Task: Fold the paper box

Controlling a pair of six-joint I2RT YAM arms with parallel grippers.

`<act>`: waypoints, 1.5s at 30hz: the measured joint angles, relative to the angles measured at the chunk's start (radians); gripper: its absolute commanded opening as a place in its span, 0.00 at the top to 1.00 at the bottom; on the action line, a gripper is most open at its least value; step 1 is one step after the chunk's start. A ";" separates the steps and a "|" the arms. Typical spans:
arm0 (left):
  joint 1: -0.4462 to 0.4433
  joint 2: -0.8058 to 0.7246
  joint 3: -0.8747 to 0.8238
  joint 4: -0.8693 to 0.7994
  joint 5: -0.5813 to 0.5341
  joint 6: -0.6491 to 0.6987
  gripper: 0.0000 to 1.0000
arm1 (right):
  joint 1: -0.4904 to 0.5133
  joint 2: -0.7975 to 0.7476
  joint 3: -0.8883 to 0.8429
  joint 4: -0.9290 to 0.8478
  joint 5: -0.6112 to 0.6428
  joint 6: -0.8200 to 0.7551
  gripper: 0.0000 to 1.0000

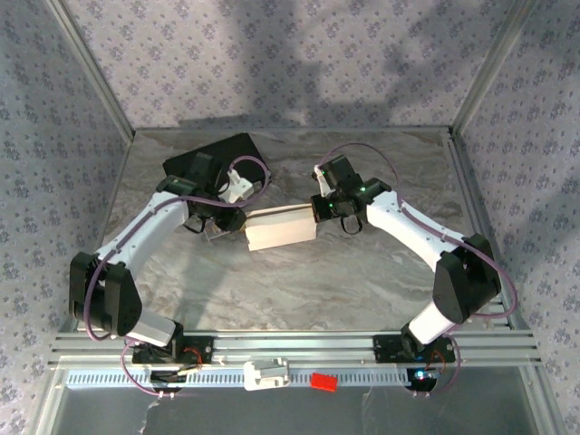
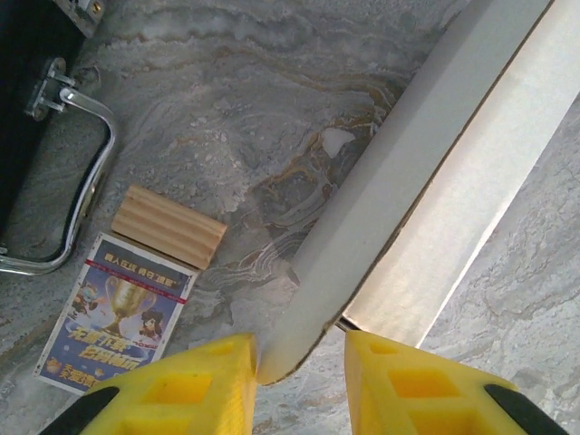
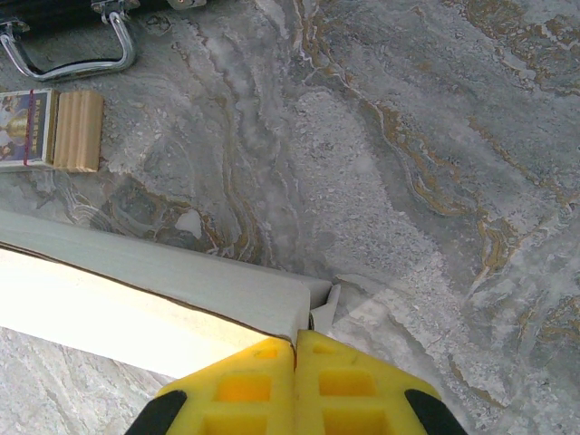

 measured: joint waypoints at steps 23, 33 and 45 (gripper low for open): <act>0.178 -0.024 0.066 -0.058 0.273 0.042 0.45 | -0.017 0.024 0.035 -0.030 -0.022 -0.003 1.00; 0.194 0.096 0.120 -0.127 0.418 0.095 0.46 | -0.023 0.048 0.064 -0.052 -0.037 -0.019 1.00; 0.163 0.096 0.098 -0.127 0.373 0.095 0.48 | -0.029 0.050 0.066 -0.053 -0.045 -0.023 1.00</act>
